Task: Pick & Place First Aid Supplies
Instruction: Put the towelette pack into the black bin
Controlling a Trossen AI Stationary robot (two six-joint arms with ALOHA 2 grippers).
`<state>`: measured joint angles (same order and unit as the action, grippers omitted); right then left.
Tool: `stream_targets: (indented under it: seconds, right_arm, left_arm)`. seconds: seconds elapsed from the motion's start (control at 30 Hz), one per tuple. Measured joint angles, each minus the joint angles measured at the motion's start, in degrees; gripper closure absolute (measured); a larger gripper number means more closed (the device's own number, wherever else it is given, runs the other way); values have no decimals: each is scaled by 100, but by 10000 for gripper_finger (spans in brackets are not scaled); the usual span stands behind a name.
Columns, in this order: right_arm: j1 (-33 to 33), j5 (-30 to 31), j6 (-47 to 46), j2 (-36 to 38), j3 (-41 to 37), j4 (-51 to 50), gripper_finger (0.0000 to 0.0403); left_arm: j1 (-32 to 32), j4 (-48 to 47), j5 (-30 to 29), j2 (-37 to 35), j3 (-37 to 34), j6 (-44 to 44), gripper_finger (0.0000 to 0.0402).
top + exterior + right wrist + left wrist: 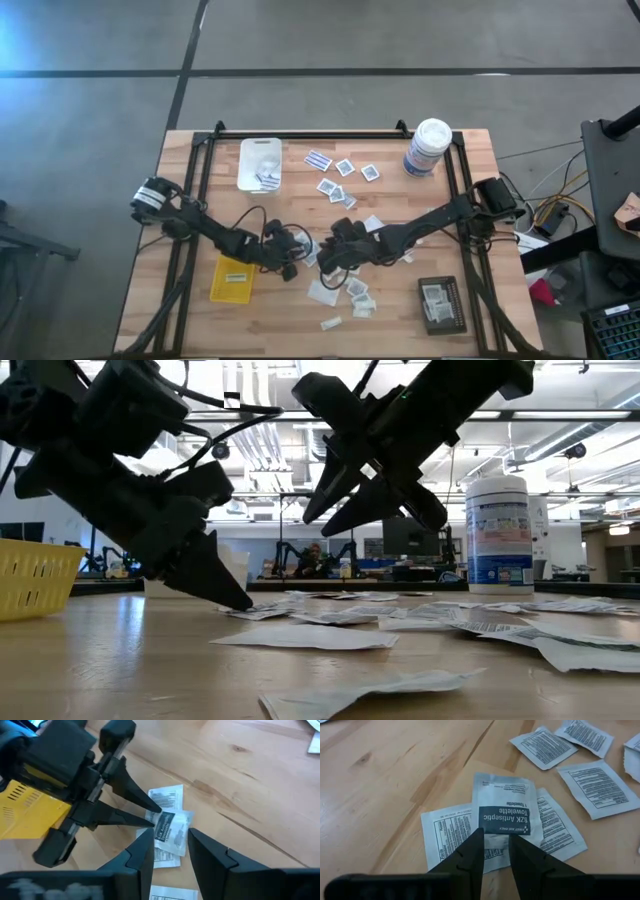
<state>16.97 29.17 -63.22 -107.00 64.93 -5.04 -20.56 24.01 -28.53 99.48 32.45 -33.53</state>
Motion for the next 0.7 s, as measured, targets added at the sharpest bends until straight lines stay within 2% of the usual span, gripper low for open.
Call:
stream_targets:
  seconds: [0.2, 0.33, 0.7]
  right_arm:
    - [0, -2, -273, 0, -165, 58, 287]
    - [1, -69, -287, 0, -290, 494, 287]
    - [-44, -79, -68, -724, 3, 716, 287]
  left_arm:
    - [0, -21, 35, -4, 0, -39, 308]
    - [0, -35, 43, -4, -2, -42, 308]
    - [0, -66, 73, -4, -4, -73, 308]
